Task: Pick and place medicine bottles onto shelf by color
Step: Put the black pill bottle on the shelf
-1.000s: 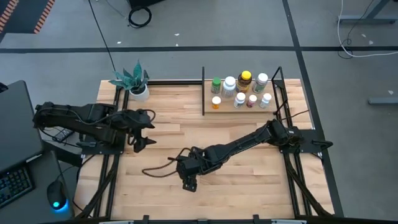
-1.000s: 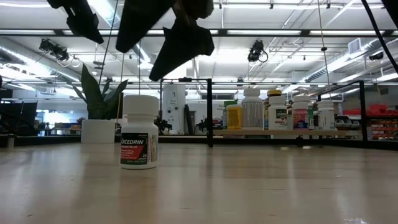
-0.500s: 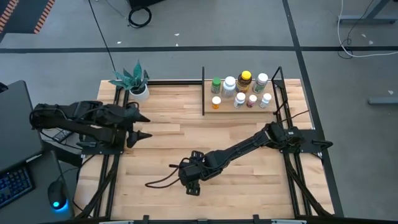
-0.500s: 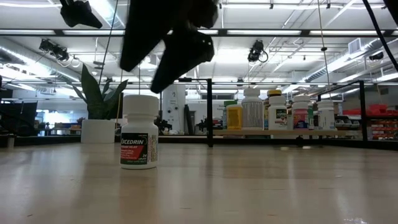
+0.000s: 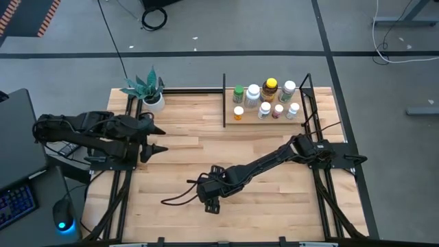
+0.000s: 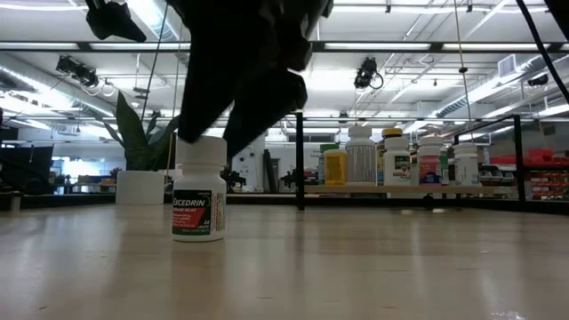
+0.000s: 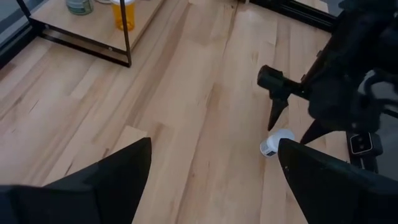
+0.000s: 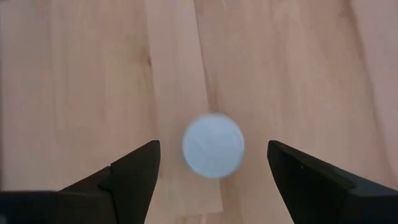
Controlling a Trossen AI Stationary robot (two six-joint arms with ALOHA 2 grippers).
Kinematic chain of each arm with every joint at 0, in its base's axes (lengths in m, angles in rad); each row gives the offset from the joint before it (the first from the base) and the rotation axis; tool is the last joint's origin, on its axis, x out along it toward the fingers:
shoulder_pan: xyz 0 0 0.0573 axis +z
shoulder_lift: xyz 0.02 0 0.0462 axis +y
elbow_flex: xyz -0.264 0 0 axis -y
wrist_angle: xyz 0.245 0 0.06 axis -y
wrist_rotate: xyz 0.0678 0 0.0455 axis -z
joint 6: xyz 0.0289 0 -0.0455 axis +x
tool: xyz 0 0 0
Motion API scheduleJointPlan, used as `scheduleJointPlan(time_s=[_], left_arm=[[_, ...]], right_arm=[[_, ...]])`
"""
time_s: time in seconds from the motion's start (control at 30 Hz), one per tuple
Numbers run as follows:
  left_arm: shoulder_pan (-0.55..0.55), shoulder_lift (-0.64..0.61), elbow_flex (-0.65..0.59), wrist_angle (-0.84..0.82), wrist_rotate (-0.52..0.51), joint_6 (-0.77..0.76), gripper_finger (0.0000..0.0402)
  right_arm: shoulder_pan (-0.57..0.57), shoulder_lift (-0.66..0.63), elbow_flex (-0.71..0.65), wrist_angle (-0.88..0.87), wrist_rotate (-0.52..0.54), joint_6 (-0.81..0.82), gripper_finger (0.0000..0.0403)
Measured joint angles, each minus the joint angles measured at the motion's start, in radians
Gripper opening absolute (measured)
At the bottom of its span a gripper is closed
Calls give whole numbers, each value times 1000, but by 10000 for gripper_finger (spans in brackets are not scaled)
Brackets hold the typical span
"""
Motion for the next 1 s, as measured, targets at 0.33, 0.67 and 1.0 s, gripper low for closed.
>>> scheduleJointPlan(time_s=[0.33,0.67,1.0], left_arm=[[0,0,0,-2,0,-19,354],[0,0,0,-18,0,-35,354],[0,0,0,-18,0,-44,354]], right_arm=[[1,0,-5,33,3,0,288],[1,-1,-70,86,11,0,288],[-1,0,-70,90,18,1,262]])
